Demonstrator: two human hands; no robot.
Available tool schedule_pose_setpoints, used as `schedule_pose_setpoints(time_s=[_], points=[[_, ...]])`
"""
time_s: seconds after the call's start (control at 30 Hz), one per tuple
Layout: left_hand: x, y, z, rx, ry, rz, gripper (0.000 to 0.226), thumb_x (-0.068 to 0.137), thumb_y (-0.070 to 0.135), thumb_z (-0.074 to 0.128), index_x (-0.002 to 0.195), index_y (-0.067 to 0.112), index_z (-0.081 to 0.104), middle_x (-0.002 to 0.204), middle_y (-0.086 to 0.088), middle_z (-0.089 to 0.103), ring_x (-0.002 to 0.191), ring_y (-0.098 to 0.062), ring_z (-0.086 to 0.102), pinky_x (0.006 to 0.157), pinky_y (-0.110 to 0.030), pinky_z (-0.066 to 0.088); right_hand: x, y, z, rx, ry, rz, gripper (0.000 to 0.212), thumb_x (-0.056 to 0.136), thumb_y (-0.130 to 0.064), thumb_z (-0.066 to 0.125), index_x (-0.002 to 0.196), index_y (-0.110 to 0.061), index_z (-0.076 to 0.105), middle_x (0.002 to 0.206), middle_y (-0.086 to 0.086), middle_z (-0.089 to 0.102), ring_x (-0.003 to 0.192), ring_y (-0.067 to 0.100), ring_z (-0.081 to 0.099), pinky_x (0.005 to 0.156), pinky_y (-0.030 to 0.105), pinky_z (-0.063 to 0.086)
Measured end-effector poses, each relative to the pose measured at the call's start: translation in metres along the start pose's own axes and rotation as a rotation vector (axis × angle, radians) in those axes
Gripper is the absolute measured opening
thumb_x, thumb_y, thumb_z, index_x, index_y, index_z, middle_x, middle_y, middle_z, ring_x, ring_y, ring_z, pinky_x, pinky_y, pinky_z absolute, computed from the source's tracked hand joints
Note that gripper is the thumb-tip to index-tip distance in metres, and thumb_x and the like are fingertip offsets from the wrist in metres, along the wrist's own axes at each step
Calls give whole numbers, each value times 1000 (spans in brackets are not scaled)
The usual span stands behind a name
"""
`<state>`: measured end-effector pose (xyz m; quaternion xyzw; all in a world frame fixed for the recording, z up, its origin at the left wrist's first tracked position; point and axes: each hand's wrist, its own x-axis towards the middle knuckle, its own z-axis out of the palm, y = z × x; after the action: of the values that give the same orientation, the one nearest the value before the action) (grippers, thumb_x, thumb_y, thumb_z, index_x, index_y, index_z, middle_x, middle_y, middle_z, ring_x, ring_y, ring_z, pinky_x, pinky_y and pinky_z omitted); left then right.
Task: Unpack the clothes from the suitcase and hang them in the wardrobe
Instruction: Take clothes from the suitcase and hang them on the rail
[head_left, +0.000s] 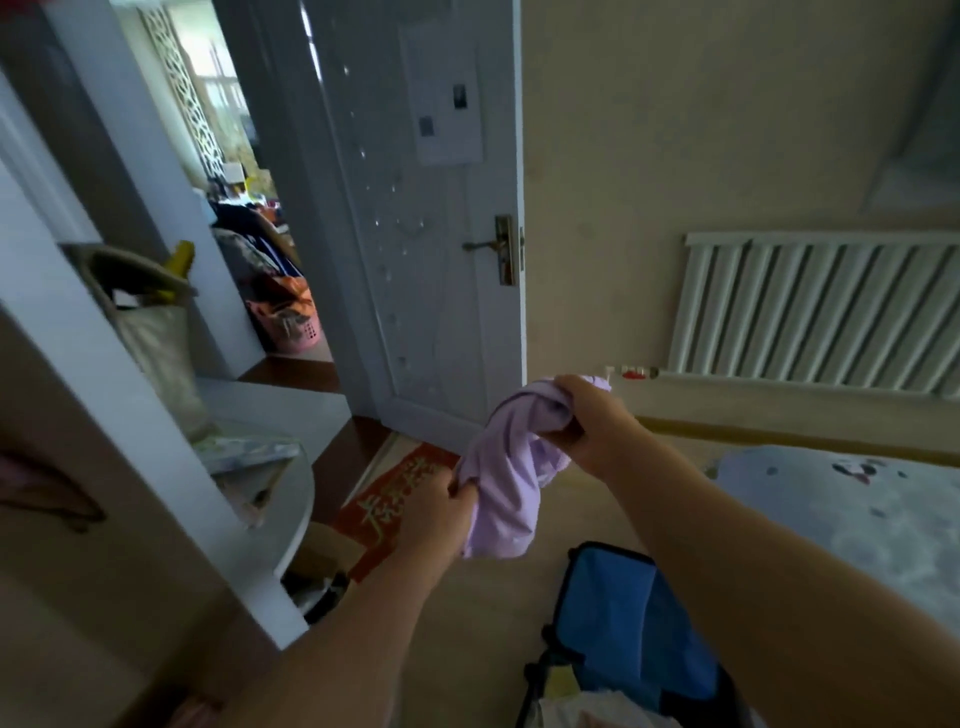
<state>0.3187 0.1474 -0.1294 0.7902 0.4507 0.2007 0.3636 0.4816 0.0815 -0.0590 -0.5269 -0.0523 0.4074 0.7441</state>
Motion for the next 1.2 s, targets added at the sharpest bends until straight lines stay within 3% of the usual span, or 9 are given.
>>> schedule_pose_setpoints(time_s=[0.13,0.23,0.4,0.47,0.6,0.7,0.8,1.03,1.2], points=[[15,29,-43,-203,44,-9,22,92,22,53,75,9,57,75,-9,56,73,-22,49,67,-29,38,-17,-8,10,-180,-77,10,4,90,-15,57,94,-16,59,81,6,59,68,16,57,60,27,49],[25,47,-60,-342,25,-29,26,89,21,56,65,15,50,60,-7,48,58,-20,44,55,-28,34,-27,-2,13,-341,-234,0,45,88,-21,65,128,-13,46,109,7,61,86,18,60,70,30,48],[29,67,-72,-274,-67,-97,23,90,15,58,67,12,53,60,-7,50,60,-21,51,59,-26,41,-50,5,22,-770,-543,-10,73,79,-14,74,140,-19,36,133,5,48,111,19,56,89,31,49],[26,73,-80,-397,-45,-191,24,90,10,55,66,10,50,61,-9,48,56,-22,50,54,-23,42,-52,5,24,-907,-571,-66,70,73,-14,79,134,-19,43,124,3,55,109,19,58,91,31,50],[14,88,-101,-623,22,-285,25,89,-3,50,66,6,47,59,-12,43,29,-13,46,32,-10,33,-56,9,28,-1058,-516,-299,23,75,-17,78,77,-29,58,76,-5,60,73,11,58,70,24,49],[5,90,-112,-629,169,-273,9,88,7,59,80,7,55,62,-11,52,39,-14,51,33,-13,37,-48,10,36,-1146,-438,-416,26,80,-26,72,61,-21,55,69,1,54,68,11,49,60,23,38],[-6,85,-124,-656,222,-267,12,88,18,66,92,7,62,74,-11,60,57,-18,55,35,-16,43,-44,7,50,-1130,-400,-445,29,83,-30,67,63,-11,57,64,5,51,67,14,47,60,25,37],[-61,84,-149,-674,-33,-111,21,84,8,69,104,1,67,91,-10,70,83,-17,68,65,-23,57,-56,0,83,-1112,-463,-498,38,90,-24,60,54,-21,50,64,7,54,71,19,49,64,26,36],[-70,71,-155,-233,373,-188,22,87,26,64,68,16,61,72,-11,60,63,-21,54,57,-26,43,-66,-7,88,-1263,-520,-564,31,91,-15,52,60,-19,53,65,3,50,76,20,49,66,26,35]])
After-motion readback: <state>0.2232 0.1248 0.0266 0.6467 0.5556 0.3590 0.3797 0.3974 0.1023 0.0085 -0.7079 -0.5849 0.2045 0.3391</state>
